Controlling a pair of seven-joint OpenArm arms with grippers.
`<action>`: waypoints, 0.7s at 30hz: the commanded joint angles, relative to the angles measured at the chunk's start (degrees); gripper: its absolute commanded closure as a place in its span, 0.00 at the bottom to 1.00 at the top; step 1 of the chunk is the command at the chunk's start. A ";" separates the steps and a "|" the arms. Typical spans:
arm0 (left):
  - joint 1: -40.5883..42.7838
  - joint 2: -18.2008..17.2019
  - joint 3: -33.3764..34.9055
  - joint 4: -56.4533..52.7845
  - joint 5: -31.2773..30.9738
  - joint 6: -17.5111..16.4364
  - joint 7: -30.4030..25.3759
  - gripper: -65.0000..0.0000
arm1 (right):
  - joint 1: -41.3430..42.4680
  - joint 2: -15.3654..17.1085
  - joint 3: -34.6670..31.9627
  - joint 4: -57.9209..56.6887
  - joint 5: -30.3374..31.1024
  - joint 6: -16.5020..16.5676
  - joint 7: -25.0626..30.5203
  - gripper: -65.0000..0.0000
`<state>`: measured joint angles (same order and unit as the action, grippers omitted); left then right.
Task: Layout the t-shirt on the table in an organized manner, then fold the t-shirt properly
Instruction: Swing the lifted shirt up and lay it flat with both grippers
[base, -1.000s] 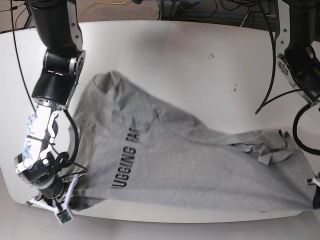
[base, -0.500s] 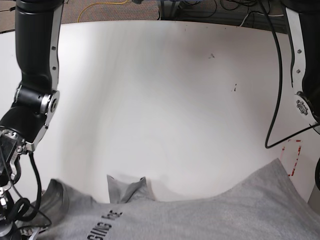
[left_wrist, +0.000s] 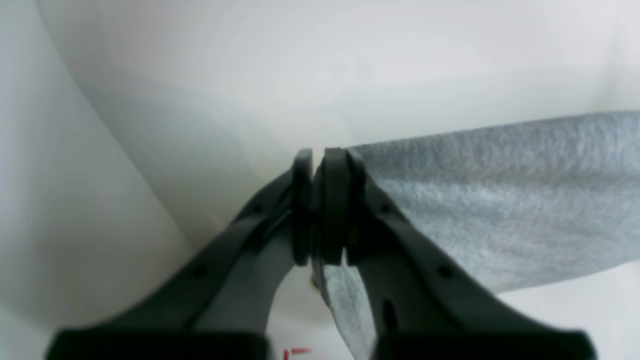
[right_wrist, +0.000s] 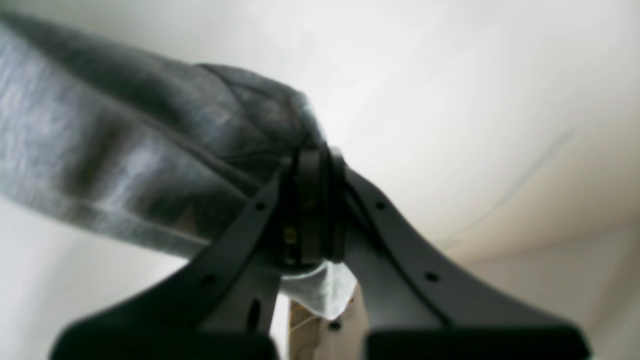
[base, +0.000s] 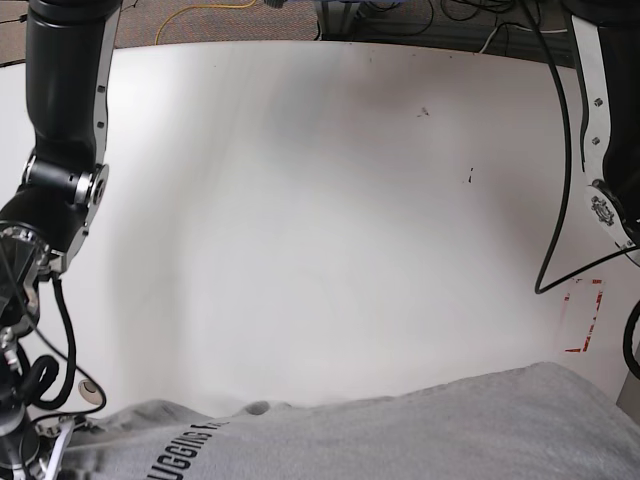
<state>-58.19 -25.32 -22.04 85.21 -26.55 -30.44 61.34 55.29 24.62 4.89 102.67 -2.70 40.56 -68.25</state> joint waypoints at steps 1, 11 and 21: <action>2.50 -0.83 -0.68 1.43 0.66 -0.73 -1.25 0.97 | -5.22 0.74 3.69 4.62 -0.95 -0.56 -0.10 1.00; 21.40 -0.39 -3.85 11.27 0.66 -2.58 -1.25 0.97 | -30.10 -3.48 15.29 9.11 -0.86 -0.56 4.20 1.00; 45.49 0.22 -12.90 16.72 -6.99 -2.66 -1.61 0.97 | -51.90 -11.13 22.76 7.88 -0.86 -0.56 15.90 1.00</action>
<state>-14.66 -23.92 -33.69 101.14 -32.23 -33.54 61.32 4.67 13.80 27.16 109.91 -2.83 40.56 -54.59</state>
